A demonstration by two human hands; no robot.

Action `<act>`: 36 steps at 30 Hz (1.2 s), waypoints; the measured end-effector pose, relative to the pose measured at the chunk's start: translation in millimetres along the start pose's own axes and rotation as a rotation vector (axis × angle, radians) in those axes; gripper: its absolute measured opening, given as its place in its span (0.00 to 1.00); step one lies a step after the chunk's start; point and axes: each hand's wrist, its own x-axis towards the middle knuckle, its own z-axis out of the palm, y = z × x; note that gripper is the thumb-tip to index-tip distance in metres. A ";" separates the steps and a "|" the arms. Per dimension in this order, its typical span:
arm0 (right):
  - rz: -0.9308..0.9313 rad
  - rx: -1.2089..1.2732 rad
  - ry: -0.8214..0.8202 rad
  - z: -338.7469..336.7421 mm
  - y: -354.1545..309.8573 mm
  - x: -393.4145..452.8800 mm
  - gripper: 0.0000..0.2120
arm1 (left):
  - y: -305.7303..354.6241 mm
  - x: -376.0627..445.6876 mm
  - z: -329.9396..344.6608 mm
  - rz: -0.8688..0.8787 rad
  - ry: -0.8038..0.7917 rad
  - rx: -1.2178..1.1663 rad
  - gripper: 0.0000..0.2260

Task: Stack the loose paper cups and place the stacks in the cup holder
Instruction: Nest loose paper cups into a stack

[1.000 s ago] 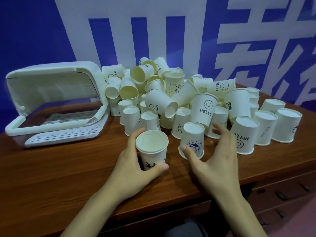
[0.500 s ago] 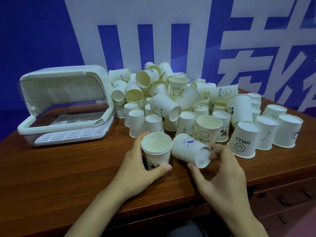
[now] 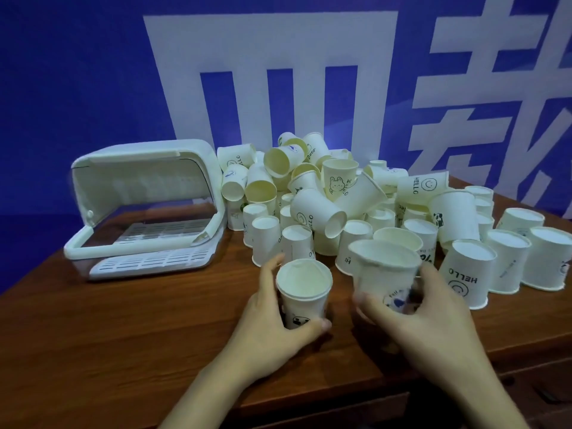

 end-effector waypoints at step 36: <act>-0.293 0.119 -0.049 70.4 -13.8 10.0 0.33 | -4.6 4.0 1.6 -0.010 -0.020 -0.049 0.44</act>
